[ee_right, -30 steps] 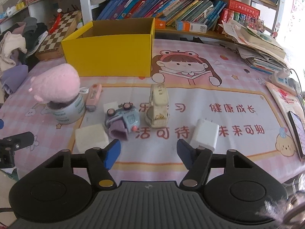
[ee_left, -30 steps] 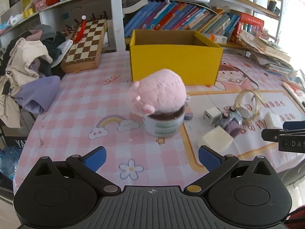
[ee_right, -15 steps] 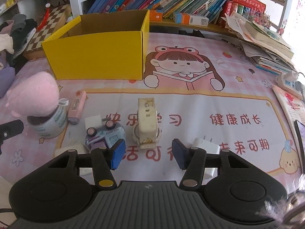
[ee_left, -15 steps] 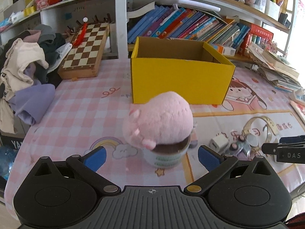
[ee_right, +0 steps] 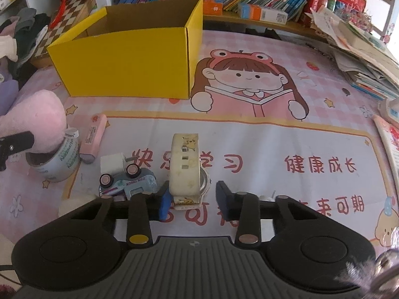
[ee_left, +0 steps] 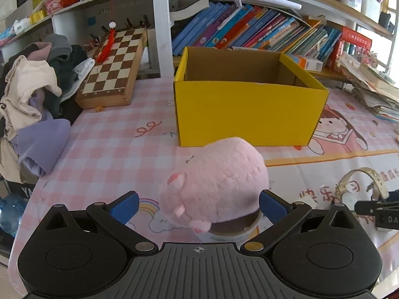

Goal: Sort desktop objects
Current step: 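Grasp the pink plush pig with the left tool while the right tool grasps the beige watch, then carry the pig with the left tool into the yellow box while the right tool carries the watch there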

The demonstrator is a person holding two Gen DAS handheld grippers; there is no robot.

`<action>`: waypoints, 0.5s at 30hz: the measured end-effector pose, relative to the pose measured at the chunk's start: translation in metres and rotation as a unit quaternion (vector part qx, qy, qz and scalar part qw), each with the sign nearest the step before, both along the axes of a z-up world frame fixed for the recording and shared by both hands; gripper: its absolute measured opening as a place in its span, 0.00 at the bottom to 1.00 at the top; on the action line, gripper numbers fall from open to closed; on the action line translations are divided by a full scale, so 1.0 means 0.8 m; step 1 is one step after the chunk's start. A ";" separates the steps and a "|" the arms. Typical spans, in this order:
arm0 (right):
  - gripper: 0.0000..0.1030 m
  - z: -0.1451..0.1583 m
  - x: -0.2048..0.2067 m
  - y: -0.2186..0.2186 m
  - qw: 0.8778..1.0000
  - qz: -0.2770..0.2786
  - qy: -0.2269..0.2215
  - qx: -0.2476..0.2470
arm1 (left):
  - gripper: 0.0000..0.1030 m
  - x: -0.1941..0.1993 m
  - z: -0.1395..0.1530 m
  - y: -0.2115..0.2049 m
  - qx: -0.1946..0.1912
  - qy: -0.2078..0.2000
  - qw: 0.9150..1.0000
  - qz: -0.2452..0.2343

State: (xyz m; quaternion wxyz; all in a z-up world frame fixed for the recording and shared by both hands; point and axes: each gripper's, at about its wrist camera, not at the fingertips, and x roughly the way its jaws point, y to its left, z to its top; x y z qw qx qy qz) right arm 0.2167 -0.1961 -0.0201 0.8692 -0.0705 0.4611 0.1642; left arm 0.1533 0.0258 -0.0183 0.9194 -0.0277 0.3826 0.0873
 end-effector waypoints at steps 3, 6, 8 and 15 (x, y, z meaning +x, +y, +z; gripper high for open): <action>0.21 0.001 0.004 0.001 1.000 0.011 0.002 0.003 | 0.99 0.004 -0.001 0.002 -0.003 -0.001 1.000 0.001; 0.21 0.005 0.006 -0.001 1.000 0.018 -0.003 0.012 | 0.94 0.006 -0.001 0.002 -0.013 -0.002 1.000 -0.005; 0.21 0.010 0.008 -0.001 1.000 0.025 -0.009 0.016 | 0.83 0.007 -0.001 0.001 -0.021 -0.002 1.000 -0.011; 0.20 0.026 0.011 -0.003 0.998 0.040 -0.026 0.027 | 0.61 0.008 0.006 0.006 -0.039 -0.019 0.999 -0.008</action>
